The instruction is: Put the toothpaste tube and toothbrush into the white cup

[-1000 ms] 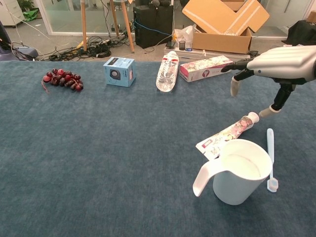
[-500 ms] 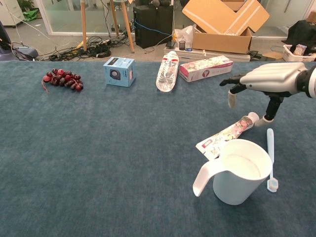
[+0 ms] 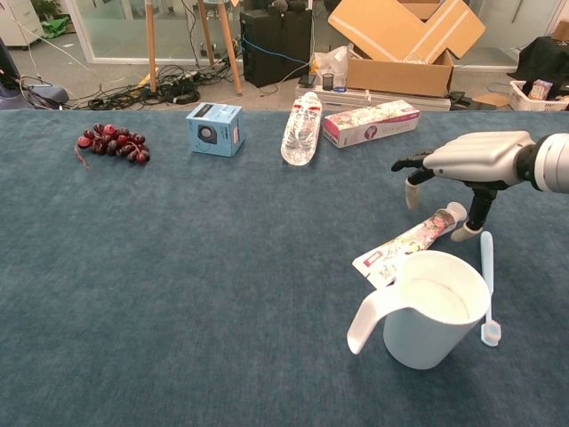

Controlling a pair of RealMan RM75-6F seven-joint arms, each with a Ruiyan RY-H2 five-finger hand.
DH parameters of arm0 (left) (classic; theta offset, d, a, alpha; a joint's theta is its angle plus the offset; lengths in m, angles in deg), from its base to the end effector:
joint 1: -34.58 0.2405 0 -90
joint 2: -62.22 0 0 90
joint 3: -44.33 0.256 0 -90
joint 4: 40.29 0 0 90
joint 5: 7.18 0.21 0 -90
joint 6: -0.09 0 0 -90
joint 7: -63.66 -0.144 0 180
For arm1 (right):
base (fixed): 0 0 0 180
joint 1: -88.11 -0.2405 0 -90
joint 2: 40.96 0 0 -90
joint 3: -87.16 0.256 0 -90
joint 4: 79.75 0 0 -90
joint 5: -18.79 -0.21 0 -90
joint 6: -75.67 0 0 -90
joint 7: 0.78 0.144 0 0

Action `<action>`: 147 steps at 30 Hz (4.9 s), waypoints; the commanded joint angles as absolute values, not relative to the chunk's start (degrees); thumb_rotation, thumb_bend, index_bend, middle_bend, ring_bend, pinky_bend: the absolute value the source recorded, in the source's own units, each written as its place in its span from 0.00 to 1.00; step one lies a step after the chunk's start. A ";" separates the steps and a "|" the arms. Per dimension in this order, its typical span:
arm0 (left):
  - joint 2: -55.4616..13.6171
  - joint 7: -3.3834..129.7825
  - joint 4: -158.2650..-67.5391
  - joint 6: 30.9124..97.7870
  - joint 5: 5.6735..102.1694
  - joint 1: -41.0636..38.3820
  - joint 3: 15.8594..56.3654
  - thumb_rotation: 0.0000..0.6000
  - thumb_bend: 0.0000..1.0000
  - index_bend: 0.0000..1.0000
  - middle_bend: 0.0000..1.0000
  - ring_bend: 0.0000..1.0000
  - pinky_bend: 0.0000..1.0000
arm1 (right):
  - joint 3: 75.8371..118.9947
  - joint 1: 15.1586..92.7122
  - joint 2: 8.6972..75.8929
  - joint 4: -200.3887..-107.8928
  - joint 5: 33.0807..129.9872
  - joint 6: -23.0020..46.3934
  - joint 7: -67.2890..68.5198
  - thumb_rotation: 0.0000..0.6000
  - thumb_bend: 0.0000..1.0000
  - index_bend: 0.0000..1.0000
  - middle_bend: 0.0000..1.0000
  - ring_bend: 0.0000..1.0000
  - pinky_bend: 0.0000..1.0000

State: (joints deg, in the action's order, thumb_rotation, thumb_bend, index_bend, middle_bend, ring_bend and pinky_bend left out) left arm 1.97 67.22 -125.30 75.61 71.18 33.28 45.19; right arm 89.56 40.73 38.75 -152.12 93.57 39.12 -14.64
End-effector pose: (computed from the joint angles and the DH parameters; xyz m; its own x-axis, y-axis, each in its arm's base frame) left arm -0.3835 0.1416 0.1797 0.4630 0.2360 0.8543 0.8381 0.1972 -0.5087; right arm -0.2166 -0.3763 0.0127 0.7860 -0.3155 0.5317 -0.6102 -0.5341 0.5851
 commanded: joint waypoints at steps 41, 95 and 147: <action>1.93 67.14 -125.44 75.16 70.62 33.38 45.22 1.00 0.00 0.49 0.27 0.21 0.29 | 90.52 41.78 36.85 -153.82 95.29 35.66 -6.70 1.00 0.29 0.64 0.02 0.00 0.14; 1.33 65.20 -125.92 74.93 69.94 33.29 45.13 1.00 0.00 0.49 0.27 0.21 0.29 | 88.84 51.25 -12.55 -200.79 122.64 22.33 21.42 1.00 0.30 0.65 0.03 0.00 0.14; 1.61 65.69 -126.19 75.60 70.74 33.60 45.41 1.00 0.00 0.49 0.27 0.21 0.29 | 91.80 46.91 -2.08 -198.40 112.97 35.14 11.14 1.00 0.30 0.65 0.03 0.00 0.14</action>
State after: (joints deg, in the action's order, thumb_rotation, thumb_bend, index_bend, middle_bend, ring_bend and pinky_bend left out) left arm 1.61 65.70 -126.19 75.60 70.74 33.60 45.41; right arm 91.81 47.07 -2.34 -198.60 113.17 34.90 11.35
